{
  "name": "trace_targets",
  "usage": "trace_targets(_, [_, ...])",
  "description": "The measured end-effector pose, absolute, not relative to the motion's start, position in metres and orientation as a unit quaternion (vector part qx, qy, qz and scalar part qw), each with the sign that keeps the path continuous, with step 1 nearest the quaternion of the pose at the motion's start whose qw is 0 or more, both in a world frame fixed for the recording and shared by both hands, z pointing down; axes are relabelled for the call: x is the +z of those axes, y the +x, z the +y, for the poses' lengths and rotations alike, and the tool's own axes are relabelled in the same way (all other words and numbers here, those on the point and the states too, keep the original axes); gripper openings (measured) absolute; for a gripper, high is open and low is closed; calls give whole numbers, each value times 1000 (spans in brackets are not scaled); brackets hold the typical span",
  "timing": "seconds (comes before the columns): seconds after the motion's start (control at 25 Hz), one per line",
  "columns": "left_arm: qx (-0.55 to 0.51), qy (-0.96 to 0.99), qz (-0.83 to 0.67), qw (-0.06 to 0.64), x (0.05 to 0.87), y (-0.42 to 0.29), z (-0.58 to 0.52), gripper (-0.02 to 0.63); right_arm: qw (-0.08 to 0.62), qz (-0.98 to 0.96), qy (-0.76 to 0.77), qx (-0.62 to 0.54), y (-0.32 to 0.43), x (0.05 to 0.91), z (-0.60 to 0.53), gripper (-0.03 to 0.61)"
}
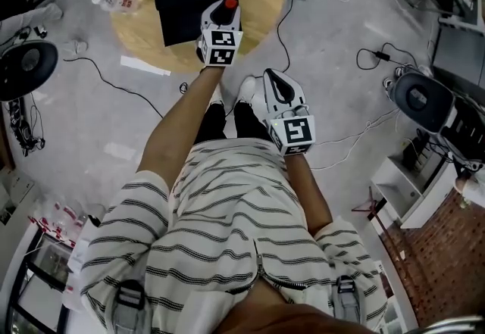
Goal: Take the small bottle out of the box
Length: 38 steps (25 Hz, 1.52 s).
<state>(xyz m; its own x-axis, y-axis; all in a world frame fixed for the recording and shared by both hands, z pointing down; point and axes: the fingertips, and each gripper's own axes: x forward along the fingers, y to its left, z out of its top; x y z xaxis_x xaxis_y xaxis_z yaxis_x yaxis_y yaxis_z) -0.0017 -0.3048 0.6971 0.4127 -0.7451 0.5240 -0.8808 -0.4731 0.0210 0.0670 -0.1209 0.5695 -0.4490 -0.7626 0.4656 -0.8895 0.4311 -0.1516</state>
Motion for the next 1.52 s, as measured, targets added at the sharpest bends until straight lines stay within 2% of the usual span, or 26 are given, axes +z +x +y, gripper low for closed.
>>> trace_targets(0.24, [231,828,-494,132,697,-5,-305,147,168,-828,499,192,66,572,-116,18])
trace_targets(0.48, [232,816,-507,152,694,-16,-299,146,166,-829,500,188,65,565,-113,18])
trace_targets(1.52, [190,829,-511,123,625,-15,-267,146,137,-841,495,169,57,545,-99,18])
